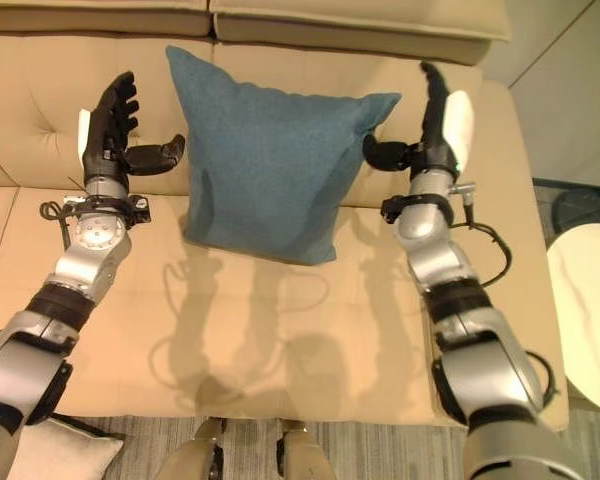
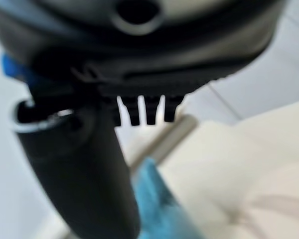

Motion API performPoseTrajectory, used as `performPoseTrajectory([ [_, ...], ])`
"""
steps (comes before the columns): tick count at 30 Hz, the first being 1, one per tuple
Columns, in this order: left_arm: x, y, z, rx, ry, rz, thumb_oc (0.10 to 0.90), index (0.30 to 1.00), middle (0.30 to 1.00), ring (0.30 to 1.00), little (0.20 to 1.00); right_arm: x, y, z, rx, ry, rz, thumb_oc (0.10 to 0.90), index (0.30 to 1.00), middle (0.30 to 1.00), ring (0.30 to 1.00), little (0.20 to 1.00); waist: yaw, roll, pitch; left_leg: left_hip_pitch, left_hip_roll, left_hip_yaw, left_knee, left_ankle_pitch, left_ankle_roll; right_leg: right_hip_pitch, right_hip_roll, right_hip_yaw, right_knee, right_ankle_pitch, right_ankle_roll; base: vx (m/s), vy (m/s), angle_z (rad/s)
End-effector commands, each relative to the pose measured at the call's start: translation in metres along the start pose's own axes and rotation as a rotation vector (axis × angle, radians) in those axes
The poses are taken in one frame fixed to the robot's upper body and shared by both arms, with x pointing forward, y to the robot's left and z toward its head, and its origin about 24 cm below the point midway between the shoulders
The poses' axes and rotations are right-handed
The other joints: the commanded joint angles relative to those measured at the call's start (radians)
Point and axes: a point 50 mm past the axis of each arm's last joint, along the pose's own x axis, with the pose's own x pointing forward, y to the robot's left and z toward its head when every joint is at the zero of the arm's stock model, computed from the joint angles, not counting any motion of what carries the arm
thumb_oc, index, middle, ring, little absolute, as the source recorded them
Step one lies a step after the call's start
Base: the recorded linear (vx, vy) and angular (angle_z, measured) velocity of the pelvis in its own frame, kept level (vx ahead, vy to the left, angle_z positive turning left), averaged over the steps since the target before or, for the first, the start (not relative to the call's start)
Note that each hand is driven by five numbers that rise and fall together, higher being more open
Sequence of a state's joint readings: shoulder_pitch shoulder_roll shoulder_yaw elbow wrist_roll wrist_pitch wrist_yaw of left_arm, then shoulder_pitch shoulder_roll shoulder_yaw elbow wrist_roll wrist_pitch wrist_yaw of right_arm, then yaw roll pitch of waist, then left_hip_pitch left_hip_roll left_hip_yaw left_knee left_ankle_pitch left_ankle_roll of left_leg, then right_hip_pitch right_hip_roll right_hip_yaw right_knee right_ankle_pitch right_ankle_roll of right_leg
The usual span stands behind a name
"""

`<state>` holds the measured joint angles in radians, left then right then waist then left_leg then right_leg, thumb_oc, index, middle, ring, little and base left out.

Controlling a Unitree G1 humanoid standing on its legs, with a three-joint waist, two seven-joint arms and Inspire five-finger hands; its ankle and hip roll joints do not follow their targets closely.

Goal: Pick up all the scattered cushions and arrange them neatly on the sofa.

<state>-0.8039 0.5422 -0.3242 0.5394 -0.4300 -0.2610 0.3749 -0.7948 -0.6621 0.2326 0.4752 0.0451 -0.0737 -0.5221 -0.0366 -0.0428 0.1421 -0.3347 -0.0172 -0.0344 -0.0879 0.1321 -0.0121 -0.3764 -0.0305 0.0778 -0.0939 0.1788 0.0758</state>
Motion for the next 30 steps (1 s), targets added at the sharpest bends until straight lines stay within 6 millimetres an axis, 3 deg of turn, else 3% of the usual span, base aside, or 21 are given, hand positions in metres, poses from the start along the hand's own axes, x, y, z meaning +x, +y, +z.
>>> performPoseTrajectory([
  [1,-0.011,0.013,0.006,0.004,-0.108,-0.008,0.800,0.900,0.900,0.900,0.900,-0.017,-0.024,-0.007,-0.007,-0.095,0.000,0.800,0.900,0.900,0.900,0.900,0.013,-0.025,-0.128,0.007,-0.017,0.000,0.001,-0.078,-0.045,0.068,-0.013,-0.034,0.007,-0.086,0.059,0.08,-0.015,0.05],
  [4,-0.046,0.020,-0.027,-0.045,0.004,0.008,0.800,0.900,0.900,0.900,0.900,-0.058,-0.020,-0.035,0.047,-0.003,0.068,0.800,0.900,0.900,0.900,0.900,0.011,-0.027,-0.127,0.046,-0.014,0.002,0.001,-0.088,-0.044,0.107,-0.014,-0.041,0.007,-0.097,0.059,0.08,-0.012,0.08],
  [5,-0.048,0.020,-0.028,-0.044,0.010,0.005,0.800,0.900,0.900,0.900,0.900,-0.060,-0.020,-0.036,0.046,0.002,0.072,0.800,0.900,0.900,0.900,0.900,0.012,-0.028,-0.128,0.052,-0.014,0.002,0.001,-0.089,-0.043,0.113,-0.014,-0.041,0.007,-0.099,0.058,0.09,-0.013,0.08],
  [6,-0.075,0.030,-0.051,-0.046,0.101,0.024,0.800,0.900,0.900,0.900,0.900,-0.090,-0.021,-0.060,0.047,0.097,0.114,0.800,0.900,0.900,0.900,0.900,0.012,-0.028,-0.128,0.080,-0.013,0.004,0.001,-0.096,-0.041,0.143,-0.016,-0.046,0.007,-0.106,0.058,0.08,-0.006,0.02],
  [10,-0.143,0.053,-0.099,-0.051,0.348,0.092,0.800,0.900,0.900,0.900,0.900,-0.157,-0.024,-0.106,0.027,0.337,0.189,0.800,0.900,0.900,0.900,0.900,0.013,-0.027,-0.135,0.145,-0.007,0.003,0.001,-0.109,-0.037,0.205,-0.019,-0.058,0.007,-0.120,0.056,0.06,-0.006,0.01],
  [13,-0.172,0.061,-0.119,-0.019,0.470,0.097,0.800,0.900,0.900,0.900,0.900,-0.188,-0.022,-0.123,0.038,0.450,0.221,0.800,0.900,0.900,0.900,0.900,0.013,-0.026,-0.140,0.171,-0.003,0.003,0.001,-0.114,-0.036,0.230,-0.020,-0.064,0.007,-0.125,0.056,0.01,0.002,0.00],
  [15,-0.207,0.065,-0.142,0.039,0.627,0.072,0.800,0.900,0.900,0.900,0.900,-0.219,-0.018,-0.139,0.045,0.573,0.259,0.800,0.900,0.900,0.900,0.900,0.014,-0.025,-0.144,0.195,0.000,0.003,0.001,-0.118,-0.033,0.253,-0.021,-0.068,0.007,-0.127,0.054,0.00,0.000,0.00],
  [18,-0.305,0.066,-0.184,0.161,1.040,-0.040,0.800,0.900,0.900,0.900,0.900,-0.303,0.000,-0.170,0.085,0.913,0.389,0.800,0.900,0.900,0.900,0.900,0.012,-0.019,-0.150,0.254,0.007,0.003,0.001,-0.128,-0.026,0.312,-0.019,-0.072,0.007,-0.138,0.049,-0.01,-0.001,-0.02],
  [19,-0.305,0.066,-0.184,0.161,1.040,-0.040,0.800,0.900,0.900,0.900,0.900,-0.303,0.000,-0.170,0.086,0.912,0.389,0.800,0.900,0.900,0.900,0.900,0.012,-0.019,-0.149,0.256,0.007,0.003,0.001,-0.128,-0.026,0.314,-0.019,-0.073,0.007,-0.138,0.049,0.00,0.000,0.00],
  [21,-0.342,0.065,-0.195,0.219,1.207,-0.091,0.800,0.900,0.900,0.900,0.900,-0.334,0.008,-0.177,0.088,1.041,0.457,0.800,0.900,0.900,0.900,0.900,0.007,-0.014,-0.145,0.279,0.012,-0.001,0.001,-0.132,-0.027,0.337,-0.015,-0.073,0.011,-0.149,0.043,0.00,0.000,0.00],
  [22,-0.342,0.065,-0.195,0.218,1.206,-0.090,0.800,0.900,0.900,0.900,0.900,-0.334,0.008,-0.177,0.088,1.040,0.457,0.800,0.900,0.900,0.900,0.900,0.007,-0.014,-0.144,0.281,0.012,-0.001,0.001,-0.132,-0.027,0.338,-0.015,-0.073,0.011,-0.150,0.043,-0.03,-0.044,0.01],
  [23,-0.361,0.063,-0.199,0.250,1.297,-0.119,0.800,0.900,0.900,0.900,0.900,-0.350,0.013,-0.178,0.083,1.102,0.510,0.800,0.900,0.900,0.900,0.900,0.005,-0.012,-0.136,0.296,0.017,-0.004,0.001,-0.133,-0.029,0.350,-0.010,-0.074,0.025,-0.161,0.036,-0.03,-0.044,0.06],
  [25,-0.374,0.064,-0.200,0.274,1.354,-0.134,0.800,0.900,0.900,0.900,0.900,-0.364,0.016,-0.179,0.071,1.151,0.551,0.800,0.900,0.900,0.900,0.900,0.004,-0.012,-0.131,0.308,0.022,-0.009,0.001,-0.133,-0.033,0.360,-0.004,-0.075,0.034,-0.173,0.029,-0.04,-0.067,0.09],
  [30,-0.373,0.060,-0.202,0.307,1.363,-0.166,0.800,0.900,0.900,0.900,0.900,-0.381,0.013,-0.183,0.035,1.223,0.581,0.800,0.900,0.900,0.900,0.900,-0.002,-0.018,-0.108,0.273,0.042,-0.042,0.008,-0.103,-0.052,0.362,0.020,-0.076,0.020,-0.184,0.009,-0.16,-0.103,0.22],
])
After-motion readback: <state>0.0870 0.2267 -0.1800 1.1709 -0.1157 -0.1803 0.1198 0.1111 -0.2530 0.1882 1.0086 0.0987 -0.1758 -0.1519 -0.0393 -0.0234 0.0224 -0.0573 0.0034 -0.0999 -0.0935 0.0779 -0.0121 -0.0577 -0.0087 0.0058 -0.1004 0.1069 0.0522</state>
